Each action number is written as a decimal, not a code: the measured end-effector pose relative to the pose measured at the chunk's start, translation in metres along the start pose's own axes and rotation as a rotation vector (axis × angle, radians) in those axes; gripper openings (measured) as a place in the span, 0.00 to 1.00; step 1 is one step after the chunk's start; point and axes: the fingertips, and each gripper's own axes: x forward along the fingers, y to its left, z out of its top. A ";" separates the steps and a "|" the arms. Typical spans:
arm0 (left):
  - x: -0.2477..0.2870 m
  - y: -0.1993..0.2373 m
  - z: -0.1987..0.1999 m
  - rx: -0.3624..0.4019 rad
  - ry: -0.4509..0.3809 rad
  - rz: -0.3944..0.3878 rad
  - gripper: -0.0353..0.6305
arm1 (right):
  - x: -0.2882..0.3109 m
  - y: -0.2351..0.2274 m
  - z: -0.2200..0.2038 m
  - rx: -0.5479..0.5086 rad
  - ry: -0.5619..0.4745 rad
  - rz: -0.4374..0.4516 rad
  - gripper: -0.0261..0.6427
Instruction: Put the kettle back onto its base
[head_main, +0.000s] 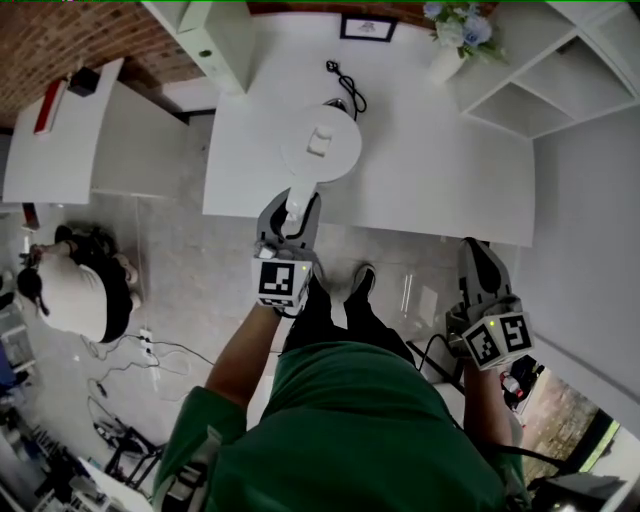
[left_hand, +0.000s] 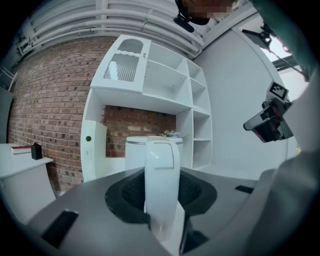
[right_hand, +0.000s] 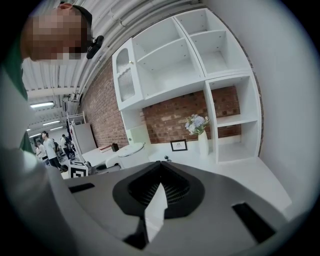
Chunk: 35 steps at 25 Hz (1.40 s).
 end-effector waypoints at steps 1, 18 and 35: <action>-0.001 0.000 0.000 0.018 0.012 0.000 0.26 | -0.001 0.001 0.002 0.000 -0.007 0.001 0.07; -0.096 0.039 -0.013 -0.013 0.218 -0.065 0.35 | 0.002 0.004 0.080 -0.078 -0.168 0.005 0.07; -0.121 0.127 0.248 -0.003 -0.254 0.299 0.16 | -0.011 0.027 0.188 -0.227 -0.420 0.038 0.07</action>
